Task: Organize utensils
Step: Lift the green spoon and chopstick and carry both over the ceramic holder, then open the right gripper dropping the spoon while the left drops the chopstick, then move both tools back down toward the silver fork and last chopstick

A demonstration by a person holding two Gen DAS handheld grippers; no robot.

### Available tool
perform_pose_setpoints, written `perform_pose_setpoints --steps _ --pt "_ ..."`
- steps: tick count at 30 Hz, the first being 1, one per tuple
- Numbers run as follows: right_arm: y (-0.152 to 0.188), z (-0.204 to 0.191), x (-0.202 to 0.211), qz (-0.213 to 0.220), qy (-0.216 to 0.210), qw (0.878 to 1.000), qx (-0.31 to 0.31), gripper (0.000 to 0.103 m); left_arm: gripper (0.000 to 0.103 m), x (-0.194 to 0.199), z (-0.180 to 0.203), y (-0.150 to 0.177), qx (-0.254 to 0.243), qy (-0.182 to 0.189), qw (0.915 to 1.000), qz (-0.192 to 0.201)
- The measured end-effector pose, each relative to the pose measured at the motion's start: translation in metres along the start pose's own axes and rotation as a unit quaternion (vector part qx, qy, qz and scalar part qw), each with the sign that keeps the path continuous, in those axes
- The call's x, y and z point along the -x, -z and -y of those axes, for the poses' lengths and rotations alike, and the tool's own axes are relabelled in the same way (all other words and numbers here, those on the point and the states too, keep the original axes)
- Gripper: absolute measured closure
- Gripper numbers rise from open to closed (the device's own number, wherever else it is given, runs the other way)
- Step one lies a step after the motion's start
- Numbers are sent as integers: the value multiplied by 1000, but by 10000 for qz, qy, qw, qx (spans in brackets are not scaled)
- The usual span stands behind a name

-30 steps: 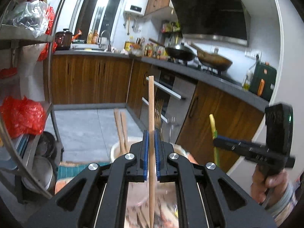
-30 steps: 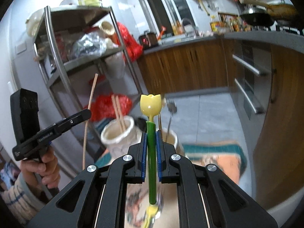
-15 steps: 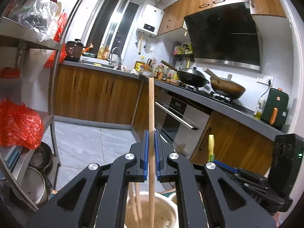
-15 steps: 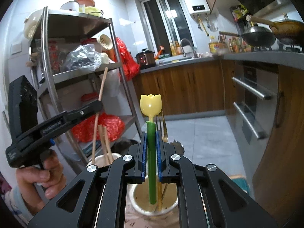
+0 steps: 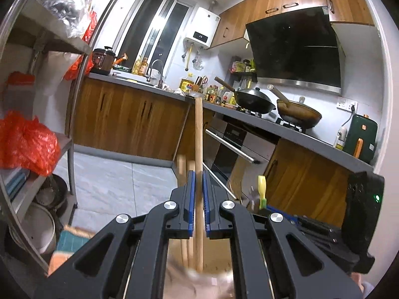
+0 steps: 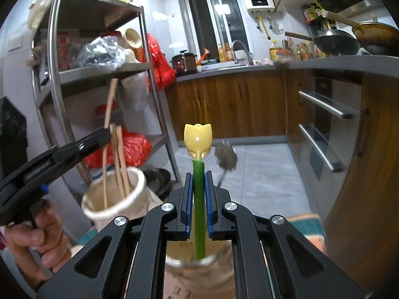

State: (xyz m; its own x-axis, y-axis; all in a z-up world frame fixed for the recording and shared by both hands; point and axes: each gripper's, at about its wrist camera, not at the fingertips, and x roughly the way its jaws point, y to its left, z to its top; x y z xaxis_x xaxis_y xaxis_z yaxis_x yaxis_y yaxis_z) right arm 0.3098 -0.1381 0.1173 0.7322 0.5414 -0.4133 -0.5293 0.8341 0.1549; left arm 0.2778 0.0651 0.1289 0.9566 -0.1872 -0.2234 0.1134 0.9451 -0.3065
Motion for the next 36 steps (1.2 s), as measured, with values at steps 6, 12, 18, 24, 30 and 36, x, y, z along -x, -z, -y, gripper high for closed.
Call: perform_pose_setpoints --steps 6,12,18,24,30,36 --pt "13 -6 3 -202 165 9996 148 93 97 11 0 25 -83 -155 9998 -124" --pt "20 -7 -9 -493 287 9981 246 93 97 8 0 25 -224 -308 9991 -185" --pt "19 -6 -10 -518 345 9978 231 92 97 2 8 23 -516 -508 9969 -303" --pt "18 -5 -6 -476 348 9981 198 77 81 11 12 22 -590 -510 9966 -276" --pt "14 -9 6 -369 287 9986 253 69 54 33 17 21 -717 -504 9960 -162" --pt "13 -15 13 -408 222 9983 356 64 43 53 12 31 -743 -594 9948 -353"
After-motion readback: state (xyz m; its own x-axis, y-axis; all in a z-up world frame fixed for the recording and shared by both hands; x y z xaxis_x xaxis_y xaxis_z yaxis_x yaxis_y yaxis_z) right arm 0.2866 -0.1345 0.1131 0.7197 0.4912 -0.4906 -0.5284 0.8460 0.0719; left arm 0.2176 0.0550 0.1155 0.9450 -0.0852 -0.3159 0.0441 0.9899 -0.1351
